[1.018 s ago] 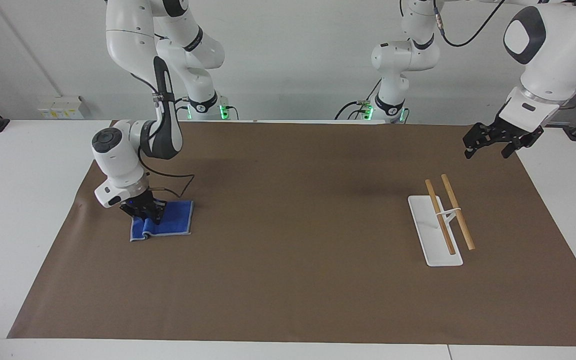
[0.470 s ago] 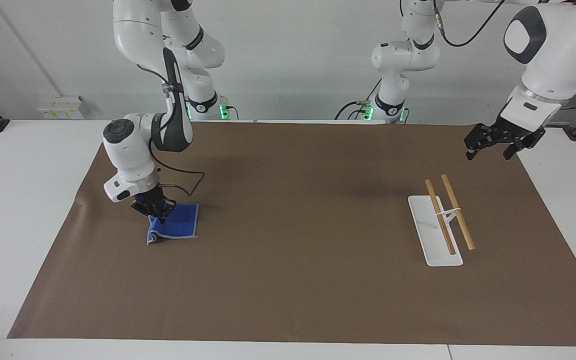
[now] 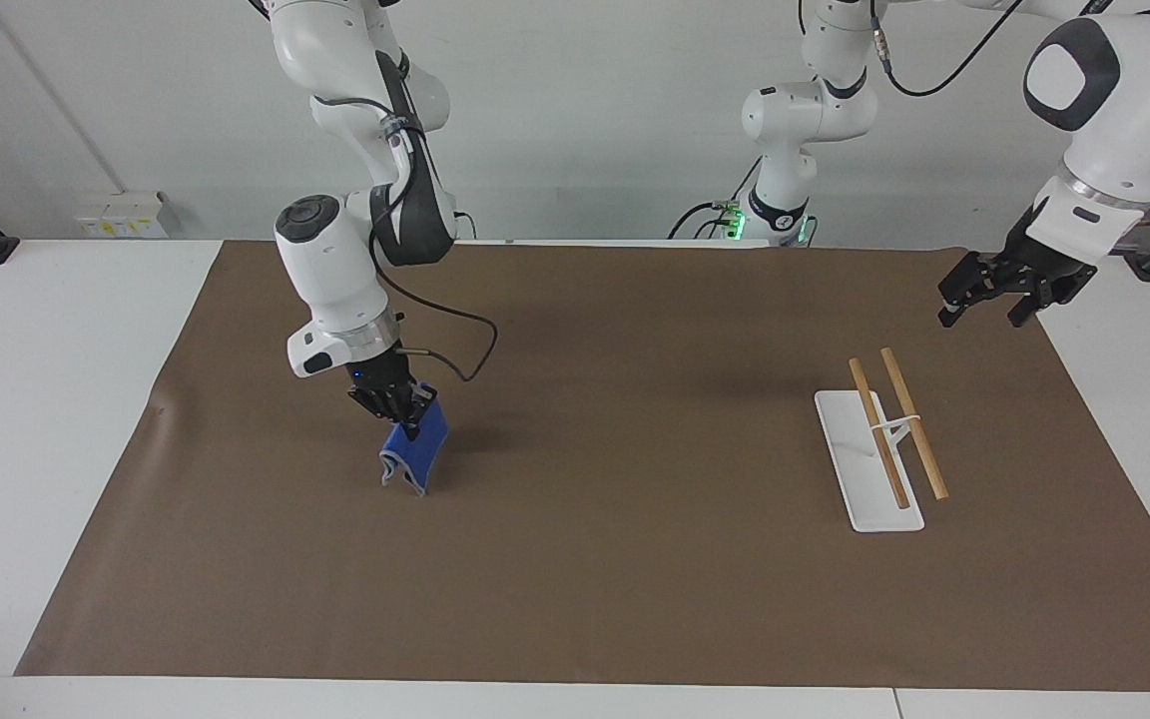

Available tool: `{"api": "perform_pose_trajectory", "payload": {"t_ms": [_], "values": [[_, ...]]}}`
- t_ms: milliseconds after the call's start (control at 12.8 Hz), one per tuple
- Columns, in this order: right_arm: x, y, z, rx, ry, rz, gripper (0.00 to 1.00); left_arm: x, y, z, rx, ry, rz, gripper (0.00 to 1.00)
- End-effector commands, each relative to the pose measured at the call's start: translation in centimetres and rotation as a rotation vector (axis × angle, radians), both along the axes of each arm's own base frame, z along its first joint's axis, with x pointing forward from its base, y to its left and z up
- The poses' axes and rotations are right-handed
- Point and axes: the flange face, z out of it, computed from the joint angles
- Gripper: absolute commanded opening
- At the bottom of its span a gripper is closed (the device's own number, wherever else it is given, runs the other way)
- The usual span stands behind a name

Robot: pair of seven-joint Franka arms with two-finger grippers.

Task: Right arm passes towel to left arm to hang
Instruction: 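Lift the towel with the right gripper while the left gripper reaches toward it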

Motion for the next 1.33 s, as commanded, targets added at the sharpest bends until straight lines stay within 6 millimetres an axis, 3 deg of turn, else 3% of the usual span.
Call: {"api": "perform_pose_trajectory", "payload": {"t_ms": [0, 313, 548, 783, 1018, 1097, 1253], "values": [[1.0, 3.3, 1.9, 0.15, 0.016, -0.086, 0.0, -1.2, -0.2, -0.6, -0.058, -0.015, 0.055, 1.0], [0.7, 9.8, 5.1, 0.295, 0.028, -0.218, 0.0, -1.2, -1.2, -1.5, -0.207, -0.044, 0.325, 1.0], [0.4, 13.4, 5.6, 0.462, 0.0, -0.331, 0.0, -0.7, -2.5, -0.8, -0.361, -0.008, 0.599, 1.0], [0.2, 16.8, 7.8, 0.64, 0.024, -0.4, 0.0, -0.5, -7.7, -0.4, -0.42, 0.031, 0.723, 1.0], [0.8, 18.3, 9.4, 0.72, 0.053, -0.445, 0.0, -0.6, -11.1, 0.1, -0.554, 0.111, 0.881, 1.0], [0.5, 19.6, 9.8, 0.739, 0.076, -0.46, 0.0, -1.0, -13.3, -0.4, -0.564, 0.127, 0.922, 1.0], [0.7, 20.0, 10.7, 0.776, 0.115, -0.515, 0.0, -1.9, -16.8, -1.4, -0.603, 0.132, 1.049, 1.0]]}}
